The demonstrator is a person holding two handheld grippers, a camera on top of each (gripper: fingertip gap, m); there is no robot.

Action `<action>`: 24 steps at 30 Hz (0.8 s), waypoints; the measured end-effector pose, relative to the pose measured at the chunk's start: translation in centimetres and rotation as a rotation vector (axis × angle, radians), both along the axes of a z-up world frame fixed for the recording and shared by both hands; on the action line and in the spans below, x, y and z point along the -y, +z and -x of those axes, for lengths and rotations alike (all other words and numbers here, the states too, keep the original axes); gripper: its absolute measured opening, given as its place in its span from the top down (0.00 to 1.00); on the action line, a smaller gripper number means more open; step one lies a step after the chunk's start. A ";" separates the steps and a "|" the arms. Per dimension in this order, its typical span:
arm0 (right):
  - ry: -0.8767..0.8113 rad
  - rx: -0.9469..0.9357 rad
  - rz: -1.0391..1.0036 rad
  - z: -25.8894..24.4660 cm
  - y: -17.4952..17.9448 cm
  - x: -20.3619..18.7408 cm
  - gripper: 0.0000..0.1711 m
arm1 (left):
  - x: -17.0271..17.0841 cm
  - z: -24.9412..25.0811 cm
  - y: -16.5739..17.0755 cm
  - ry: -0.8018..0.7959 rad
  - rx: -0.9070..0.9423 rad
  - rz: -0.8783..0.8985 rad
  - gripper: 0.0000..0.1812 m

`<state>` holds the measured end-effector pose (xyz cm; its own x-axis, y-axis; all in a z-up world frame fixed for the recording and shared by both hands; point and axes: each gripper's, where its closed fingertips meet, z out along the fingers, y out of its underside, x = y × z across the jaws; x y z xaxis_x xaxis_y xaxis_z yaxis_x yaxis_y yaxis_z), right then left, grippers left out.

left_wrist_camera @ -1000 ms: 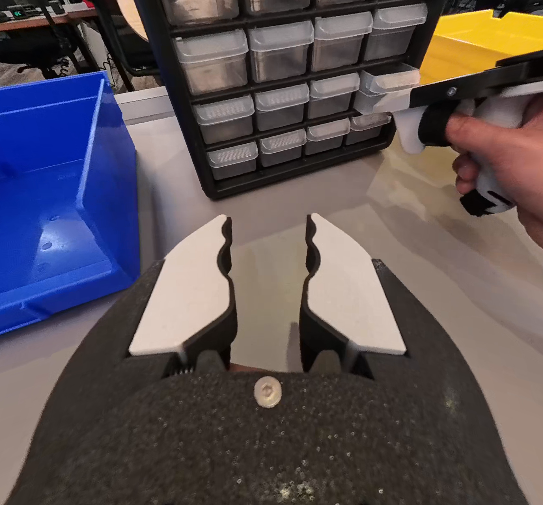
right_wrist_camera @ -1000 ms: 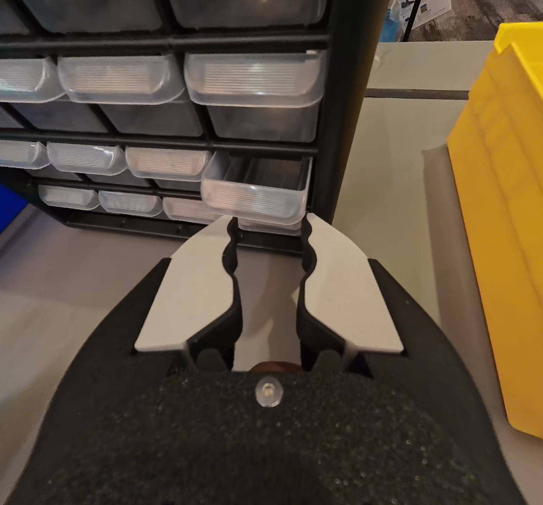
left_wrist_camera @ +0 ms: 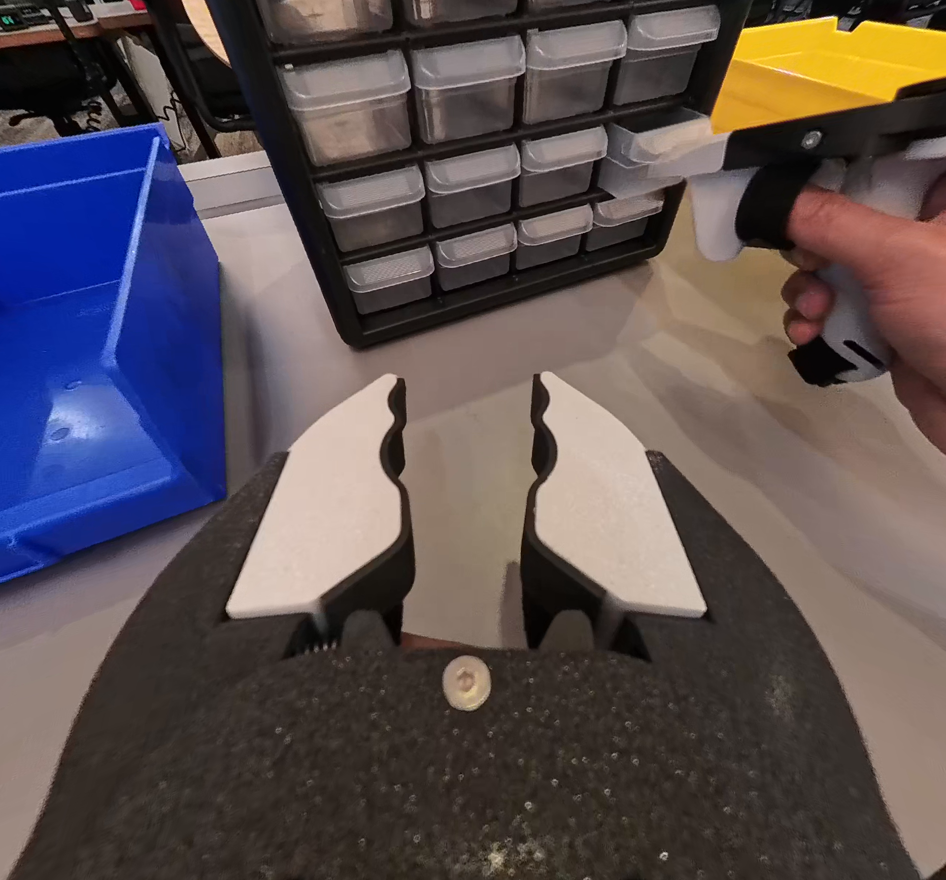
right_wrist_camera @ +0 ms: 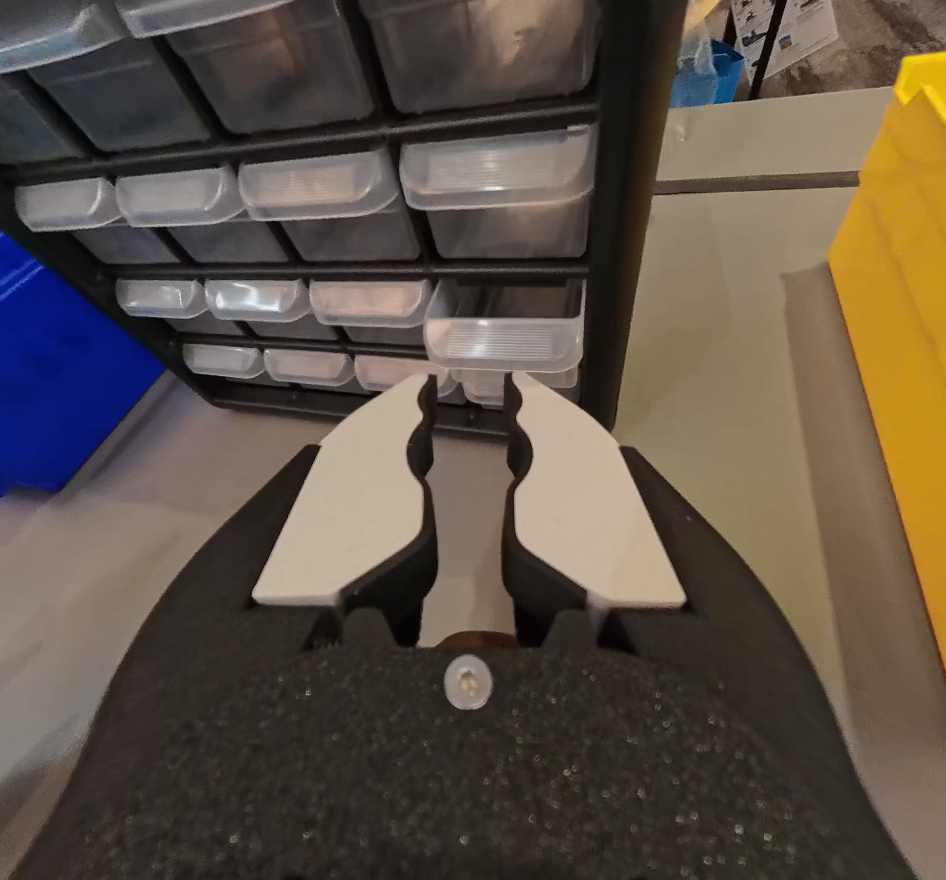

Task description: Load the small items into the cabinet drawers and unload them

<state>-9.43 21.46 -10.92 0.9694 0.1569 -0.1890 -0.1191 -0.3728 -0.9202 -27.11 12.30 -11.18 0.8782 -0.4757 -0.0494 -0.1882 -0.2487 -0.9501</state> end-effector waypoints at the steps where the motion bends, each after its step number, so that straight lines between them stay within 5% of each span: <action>1: 0.003 -0.009 0.004 0.1 0.0 -0.3 0.86 | 0.0 0.0 -0.1 -0.001 -0.002 0.001 0.74; 17: 0.091 -0.047 0.011 1.0 -0.5 -2.1 0.82 | -0.3 0.1 -0.6 -0.002 -0.010 0.021 0.74; 24: 0.262 0.052 0.006 0.7 0.1 3.5 0.81 | -0.7 0.6 -0.7 0.014 0.006 0.029 0.74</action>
<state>-10.18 18.01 -10.86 0.9042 0.4029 -0.1421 0.0294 -0.3905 -0.9201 -27.70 12.99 -11.85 0.8850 -0.4647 -0.0304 -0.1788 -0.2789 -0.9435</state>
